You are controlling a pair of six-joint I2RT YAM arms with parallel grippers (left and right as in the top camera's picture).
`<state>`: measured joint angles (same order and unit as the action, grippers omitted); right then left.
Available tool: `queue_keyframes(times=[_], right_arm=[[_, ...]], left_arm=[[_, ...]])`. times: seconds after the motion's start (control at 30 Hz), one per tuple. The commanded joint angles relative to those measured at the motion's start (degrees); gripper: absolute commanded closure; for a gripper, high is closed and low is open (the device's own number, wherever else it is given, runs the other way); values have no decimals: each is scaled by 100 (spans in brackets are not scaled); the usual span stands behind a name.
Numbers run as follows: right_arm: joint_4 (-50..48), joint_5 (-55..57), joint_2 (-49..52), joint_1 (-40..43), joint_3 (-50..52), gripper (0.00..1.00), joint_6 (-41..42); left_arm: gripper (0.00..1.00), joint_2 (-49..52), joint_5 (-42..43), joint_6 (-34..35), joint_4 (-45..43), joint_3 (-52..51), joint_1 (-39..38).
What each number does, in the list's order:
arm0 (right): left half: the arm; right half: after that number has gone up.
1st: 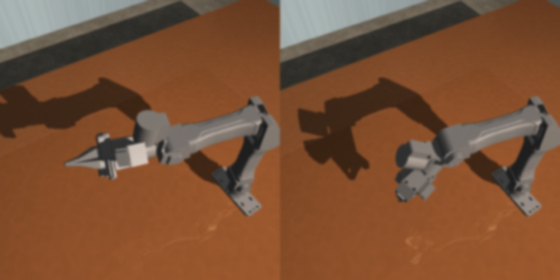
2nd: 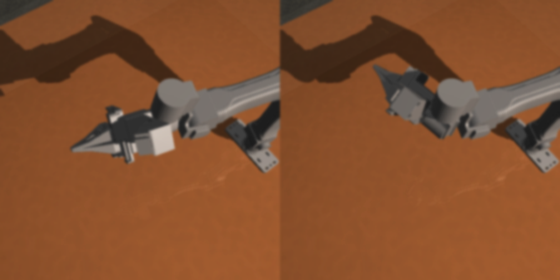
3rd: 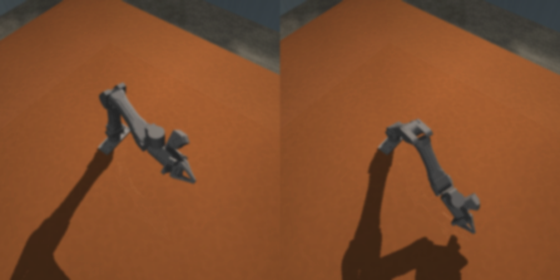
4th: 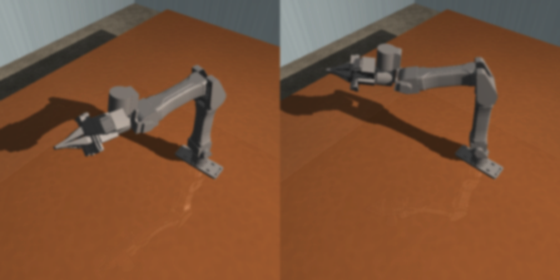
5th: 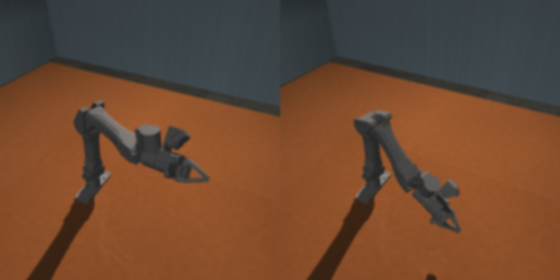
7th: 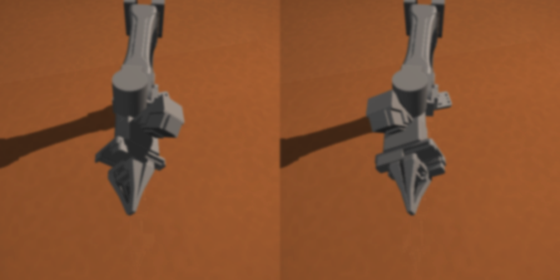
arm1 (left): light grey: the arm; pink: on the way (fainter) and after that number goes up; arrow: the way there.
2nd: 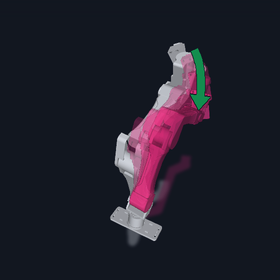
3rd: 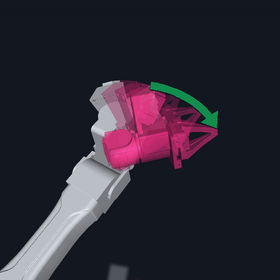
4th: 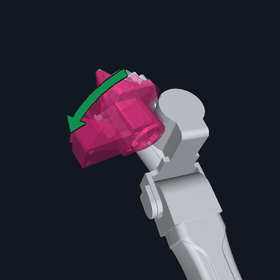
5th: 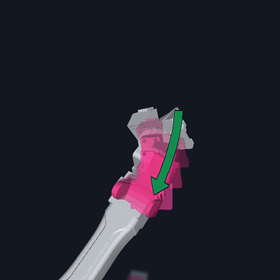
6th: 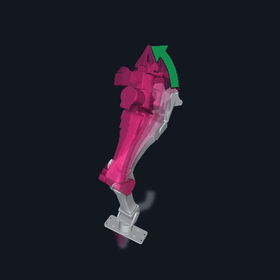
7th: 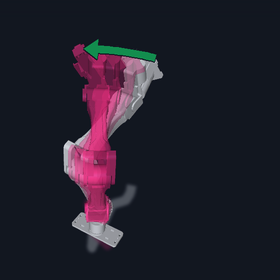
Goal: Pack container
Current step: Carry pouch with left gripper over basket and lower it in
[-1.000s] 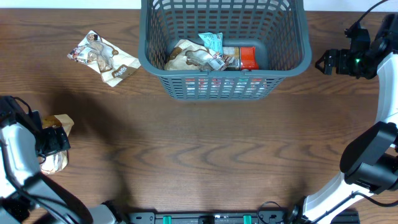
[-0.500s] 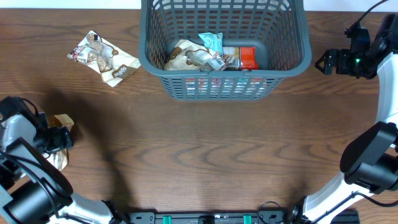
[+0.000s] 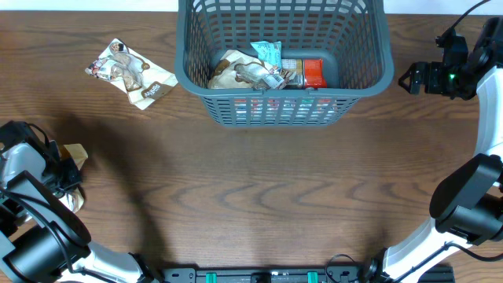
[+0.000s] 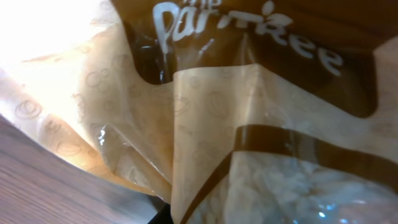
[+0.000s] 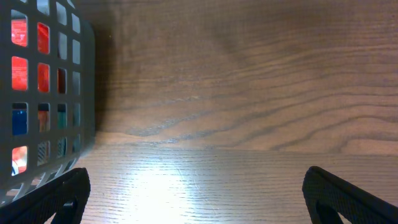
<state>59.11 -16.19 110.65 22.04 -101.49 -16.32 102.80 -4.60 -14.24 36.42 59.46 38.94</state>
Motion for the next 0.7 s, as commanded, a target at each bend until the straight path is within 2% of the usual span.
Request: queue_keyframes(times=[0.0,0.17,0.3,0.47,0.67], right_arm=[[-2,-11,-28,-37,26,1,-87],[9,-11,-28,-37,26,1,-87],[0,-9,-28,-37,26,1,-87],[22,-11,-28,-37,26,1,-87],[48,-11,-28,-37,26,1,-87]], left_arm=[[94,-118,629,251,238,184,-212],[94,-772,918,476,890,857,-704],[94,-1314,1082,667,1495,1799,-1285],[94,-1506,1150,669,2142,3668,-2295],[94,-1261,1150,431,2151,5545,-3705]])
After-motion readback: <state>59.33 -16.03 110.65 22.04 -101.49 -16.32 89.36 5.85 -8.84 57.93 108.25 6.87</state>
